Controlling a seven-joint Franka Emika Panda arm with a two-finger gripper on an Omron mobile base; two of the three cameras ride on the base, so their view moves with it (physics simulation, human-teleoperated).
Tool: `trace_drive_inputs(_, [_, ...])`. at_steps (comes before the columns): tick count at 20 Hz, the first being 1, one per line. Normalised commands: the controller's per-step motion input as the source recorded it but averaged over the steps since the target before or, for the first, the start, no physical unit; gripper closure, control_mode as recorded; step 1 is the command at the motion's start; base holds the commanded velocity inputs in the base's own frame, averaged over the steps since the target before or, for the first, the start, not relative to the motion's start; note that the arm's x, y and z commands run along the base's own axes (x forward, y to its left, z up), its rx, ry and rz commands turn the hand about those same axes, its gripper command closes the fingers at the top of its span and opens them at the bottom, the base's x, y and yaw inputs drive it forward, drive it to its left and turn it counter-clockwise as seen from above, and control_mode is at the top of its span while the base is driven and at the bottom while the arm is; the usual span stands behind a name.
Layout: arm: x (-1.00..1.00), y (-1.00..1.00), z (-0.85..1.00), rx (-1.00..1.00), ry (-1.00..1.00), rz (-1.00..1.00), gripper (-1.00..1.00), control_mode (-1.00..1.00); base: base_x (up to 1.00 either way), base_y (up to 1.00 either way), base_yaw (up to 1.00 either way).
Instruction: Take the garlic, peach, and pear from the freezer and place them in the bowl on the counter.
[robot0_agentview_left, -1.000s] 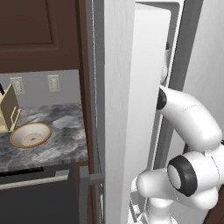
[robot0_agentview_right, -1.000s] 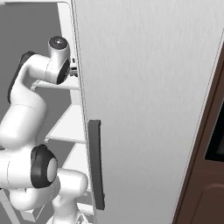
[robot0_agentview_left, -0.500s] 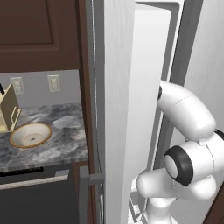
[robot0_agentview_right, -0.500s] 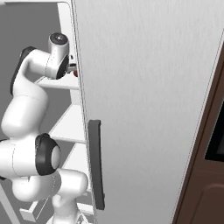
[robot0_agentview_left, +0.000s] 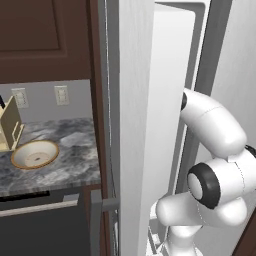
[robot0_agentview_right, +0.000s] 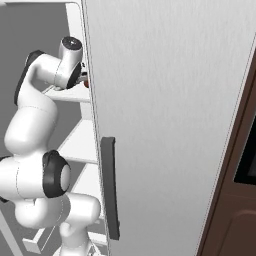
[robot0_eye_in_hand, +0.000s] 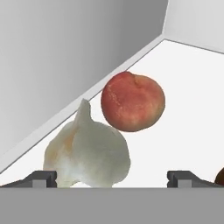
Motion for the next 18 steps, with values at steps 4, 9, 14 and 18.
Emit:
trace_drive_inputs(4, [-0.15, 0.19, -0.16, 0.00, 0.00, 0.04, -1.00, -1.00, 0.00, 0.00, 0.00])
trace_drive_inputs(9, [0.00, 0.12, 0.00, 0.00, -0.09, 0.02, -1.00, -1.00, 0.00, 0.00, 0.00])
trace_drive_inputs(14, [0.04, 0.00, -0.11, 0.00, -0.08, 0.01, -1.00, -1.00, 0.00, 0.00, 0.00])
trace_drive_inputs(18, [0.00, 0.06, -0.16, 0.00, 0.01, 0.02, -1.00, -1.00, 0.00, 0.00, 0.00])
